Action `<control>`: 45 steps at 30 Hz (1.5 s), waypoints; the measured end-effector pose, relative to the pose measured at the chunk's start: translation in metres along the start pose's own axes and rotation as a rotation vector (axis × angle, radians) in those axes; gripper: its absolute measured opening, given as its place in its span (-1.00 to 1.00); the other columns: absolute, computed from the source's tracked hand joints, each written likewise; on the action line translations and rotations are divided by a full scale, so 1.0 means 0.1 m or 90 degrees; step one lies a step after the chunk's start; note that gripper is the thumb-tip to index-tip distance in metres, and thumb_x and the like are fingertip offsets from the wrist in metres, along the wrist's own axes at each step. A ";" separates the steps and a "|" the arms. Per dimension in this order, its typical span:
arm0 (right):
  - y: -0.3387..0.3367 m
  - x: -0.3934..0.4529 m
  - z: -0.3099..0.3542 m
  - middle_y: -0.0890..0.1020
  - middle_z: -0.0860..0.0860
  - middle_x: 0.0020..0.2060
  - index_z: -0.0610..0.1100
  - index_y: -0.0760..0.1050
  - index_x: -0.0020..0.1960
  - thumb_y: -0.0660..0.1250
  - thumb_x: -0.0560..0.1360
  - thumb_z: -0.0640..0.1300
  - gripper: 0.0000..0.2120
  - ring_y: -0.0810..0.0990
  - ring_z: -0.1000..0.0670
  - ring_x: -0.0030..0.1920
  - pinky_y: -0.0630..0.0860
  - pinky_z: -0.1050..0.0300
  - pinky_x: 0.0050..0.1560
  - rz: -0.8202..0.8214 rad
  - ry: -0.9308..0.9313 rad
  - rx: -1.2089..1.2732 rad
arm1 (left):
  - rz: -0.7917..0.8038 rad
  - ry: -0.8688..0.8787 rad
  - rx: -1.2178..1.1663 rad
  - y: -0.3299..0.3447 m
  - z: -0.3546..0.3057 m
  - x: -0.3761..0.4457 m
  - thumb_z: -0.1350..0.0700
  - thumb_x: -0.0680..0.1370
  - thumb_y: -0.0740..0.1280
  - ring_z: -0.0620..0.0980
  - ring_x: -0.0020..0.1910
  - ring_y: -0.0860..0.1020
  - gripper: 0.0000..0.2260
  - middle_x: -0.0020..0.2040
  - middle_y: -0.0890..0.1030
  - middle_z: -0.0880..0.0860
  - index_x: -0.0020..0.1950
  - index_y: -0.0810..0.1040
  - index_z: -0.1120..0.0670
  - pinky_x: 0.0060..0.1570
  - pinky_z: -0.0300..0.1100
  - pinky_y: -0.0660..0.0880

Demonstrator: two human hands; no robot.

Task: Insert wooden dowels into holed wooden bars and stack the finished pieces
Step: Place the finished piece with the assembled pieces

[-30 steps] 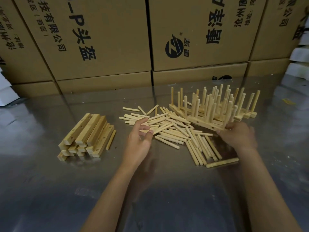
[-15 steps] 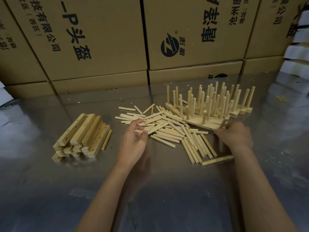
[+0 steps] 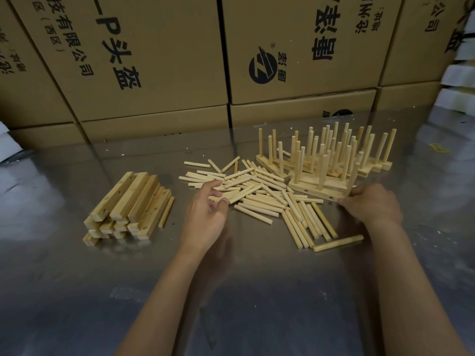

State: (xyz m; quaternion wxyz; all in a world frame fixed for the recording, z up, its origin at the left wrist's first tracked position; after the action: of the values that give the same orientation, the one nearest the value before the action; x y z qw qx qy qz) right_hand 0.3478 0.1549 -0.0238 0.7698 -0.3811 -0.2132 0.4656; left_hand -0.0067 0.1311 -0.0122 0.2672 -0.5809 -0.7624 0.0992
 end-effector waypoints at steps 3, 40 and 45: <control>0.01 0.00 0.00 0.63 -0.15 -0.02 -0.08 0.67 0.06 0.42 0.48 -0.01 -0.79 0.52 -0.20 0.15 0.53 -0.09 0.12 -0.011 0.005 0.029 | 0.000 0.000 0.006 0.00 0.01 0.00 0.17 0.61 0.29 -0.19 -0.04 0.54 -0.67 0.08 0.56 -0.10 0.36 0.48 -0.07 -0.19 -0.47 0.36; 0.27 -0.52 0.77 0.56 0.02 -0.41 -0.10 0.53 -0.34 0.29 0.47 -0.12 -0.79 0.51 -0.01 -0.32 0.29 0.14 -0.30 -0.096 -0.186 0.035 | -0.237 -0.049 0.587 -0.83 0.07 0.01 0.20 0.49 0.31 0.27 0.39 0.35 -0.64 0.30 0.51 0.30 0.27 0.53 0.30 0.52 0.16 0.00; 0.44 -0.68 0.94 0.58 0.03 -0.37 -0.10 0.52 -0.30 0.30 0.49 -0.04 -0.77 0.55 -0.08 -0.23 0.34 0.10 -0.21 -0.053 -0.247 0.013 | -0.154 -0.130 0.698 -0.83 0.21 0.05 0.07 0.58 0.26 0.17 0.59 0.09 -0.53 0.53 0.33 0.19 0.45 0.42 0.23 0.55 0.11 -0.23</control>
State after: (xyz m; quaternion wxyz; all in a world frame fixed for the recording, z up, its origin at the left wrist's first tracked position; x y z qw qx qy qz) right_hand 0.2274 0.1436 0.0016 0.7368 -0.2674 -0.3682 0.5000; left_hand -0.0874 0.1137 0.0094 0.4641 -0.2532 -0.6825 0.5047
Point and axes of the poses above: each hand's wrist, its own x-axis towards the middle knuckle, its own y-axis out of the palm, z = x × y, the point moved 8 cm from there along x, towards the middle knuckle
